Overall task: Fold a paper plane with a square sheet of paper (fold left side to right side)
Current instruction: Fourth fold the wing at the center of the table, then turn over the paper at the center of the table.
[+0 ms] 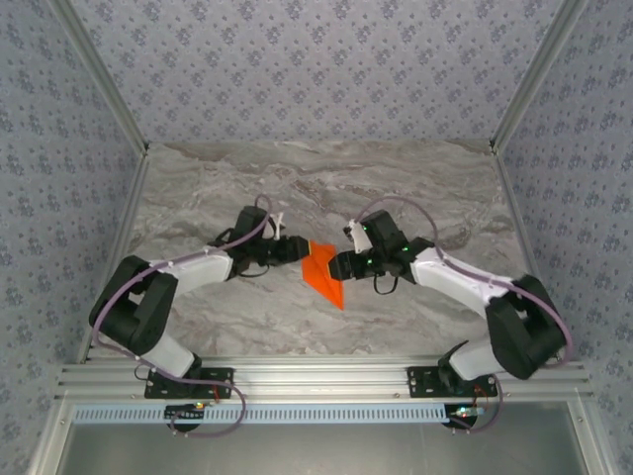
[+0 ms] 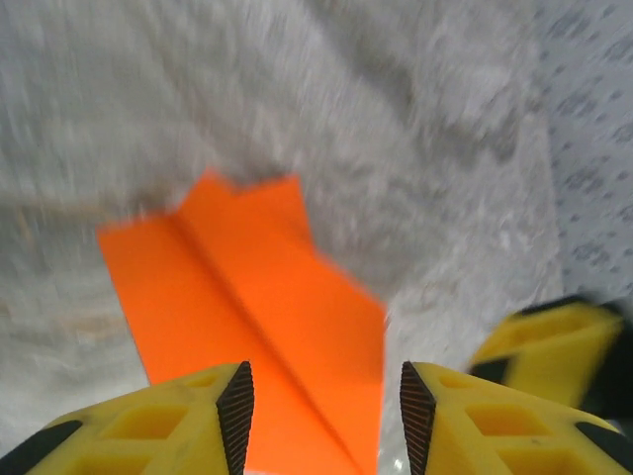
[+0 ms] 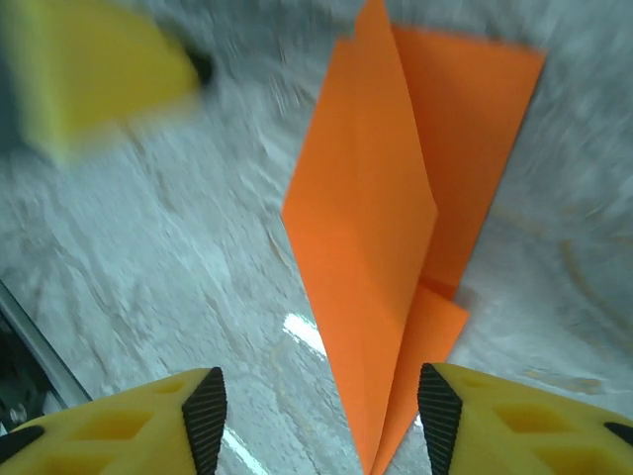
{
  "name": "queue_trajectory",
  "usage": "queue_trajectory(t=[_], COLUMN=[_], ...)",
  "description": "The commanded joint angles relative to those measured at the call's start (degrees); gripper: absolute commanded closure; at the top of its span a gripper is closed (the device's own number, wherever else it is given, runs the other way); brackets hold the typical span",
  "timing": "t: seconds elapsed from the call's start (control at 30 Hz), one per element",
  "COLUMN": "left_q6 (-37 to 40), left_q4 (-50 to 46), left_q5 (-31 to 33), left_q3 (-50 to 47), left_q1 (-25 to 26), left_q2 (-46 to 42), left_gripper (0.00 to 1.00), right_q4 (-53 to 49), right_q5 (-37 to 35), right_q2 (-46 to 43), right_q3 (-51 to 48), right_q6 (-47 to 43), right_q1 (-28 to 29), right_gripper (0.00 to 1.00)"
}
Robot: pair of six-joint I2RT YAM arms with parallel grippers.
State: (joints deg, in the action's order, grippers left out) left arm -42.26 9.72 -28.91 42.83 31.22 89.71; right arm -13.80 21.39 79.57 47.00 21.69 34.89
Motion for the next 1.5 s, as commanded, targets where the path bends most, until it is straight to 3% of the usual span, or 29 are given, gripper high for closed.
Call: queue_trajectory(t=[0.0,0.13,0.53,0.67,0.77,0.97,1.13,1.47], left_q6=[-4.3,-4.8,-5.6,-6.3,-7.1,-6.6,-5.4,-4.5], left_q4=[4.7,4.8,5.2,6.5,8.7,10.0,7.3,-1.2], left_q5=[2.7,2.8,0.7,-0.5,-1.4,-1.7,-0.6,0.7], left_q3=[-0.3,2.2,8.7,10.4,10.9,12.0,13.2,19.4], left_q1=[1.9,3.5,5.1,5.3,5.4,5.3,5.3,4.2], left_q2=[1.9,6.9,16.4,18.9,19.4,17.0,12.3,0.2], left_gripper=[0.54,0.54,0.54,0.55,0.64,0.88,0.94,0.99], right_q4=[-0.1,0.6,-1.6,-0.6,2.6,7.4,11.5,32.6], right_q5=[-6.0,-6.6,-5.1,-1.5,5.0,17.6,24.5,35.1], right_q2=[-6.0,-11.6,-19.2,-20.9,-21.9,-20.9,-19.1,-13.9], right_q3=[-3.6,-7.3,-11.2,-12.7,-15.0,-17.6,-18.8,-19.7], right_q6=[0.2,1.6,1.9,2.9,4.7,6.5,8.1,22.2], right_q1=[-0.8,-2.0,-6.6,-9.4,-12.5,-17.9,-19.7,-19.9], right_gripper=[0.35,0.31,0.30,0.27,0.21,0.03,0.00,0.00])
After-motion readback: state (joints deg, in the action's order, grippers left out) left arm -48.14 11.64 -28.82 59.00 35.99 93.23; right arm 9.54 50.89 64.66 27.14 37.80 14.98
